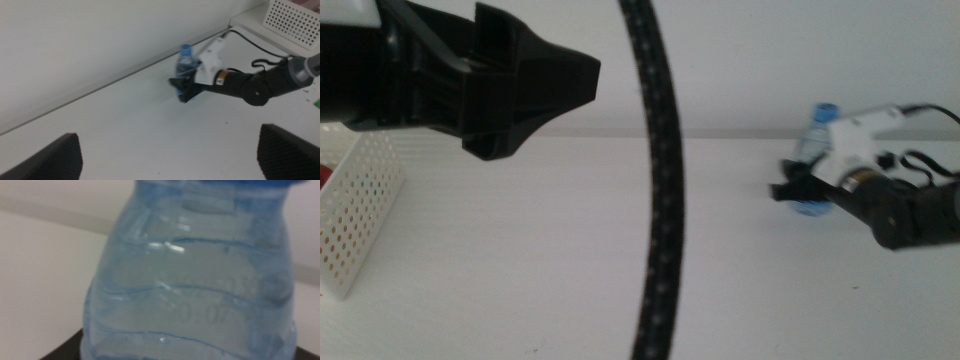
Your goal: Use arms to grab the bottles and put them into the dustbin to the left of the table.
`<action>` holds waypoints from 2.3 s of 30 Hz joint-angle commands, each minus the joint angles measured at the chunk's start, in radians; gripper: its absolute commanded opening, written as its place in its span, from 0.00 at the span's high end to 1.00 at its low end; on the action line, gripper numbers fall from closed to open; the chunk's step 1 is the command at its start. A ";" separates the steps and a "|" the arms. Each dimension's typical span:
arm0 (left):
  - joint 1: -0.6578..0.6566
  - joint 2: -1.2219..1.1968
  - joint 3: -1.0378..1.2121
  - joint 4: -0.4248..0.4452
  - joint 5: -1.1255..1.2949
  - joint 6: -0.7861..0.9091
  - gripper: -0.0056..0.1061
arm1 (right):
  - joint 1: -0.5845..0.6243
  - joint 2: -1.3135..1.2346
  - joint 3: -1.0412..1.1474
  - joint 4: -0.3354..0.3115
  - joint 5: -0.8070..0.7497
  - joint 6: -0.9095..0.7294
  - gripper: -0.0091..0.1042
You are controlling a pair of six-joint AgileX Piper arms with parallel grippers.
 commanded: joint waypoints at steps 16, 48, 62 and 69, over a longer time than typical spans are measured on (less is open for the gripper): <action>-0.009 -0.005 0.003 -0.002 -0.018 0.000 0.11 | 0.480 0.205 -0.562 -0.324 0.266 0.311 0.94; -0.009 -0.005 0.003 -0.002 -0.018 0.000 0.11 | 0.545 0.087 -0.375 -0.269 0.435 0.420 0.11; -0.009 -0.005 0.003 -0.002 -0.018 0.000 0.11 | 0.545 -0.623 -0.044 -0.226 1.003 0.443 0.11; -0.009 -0.005 0.003 -0.002 -0.018 0.000 0.11 | 0.545 -0.916 -0.126 -0.134 1.402 0.386 0.11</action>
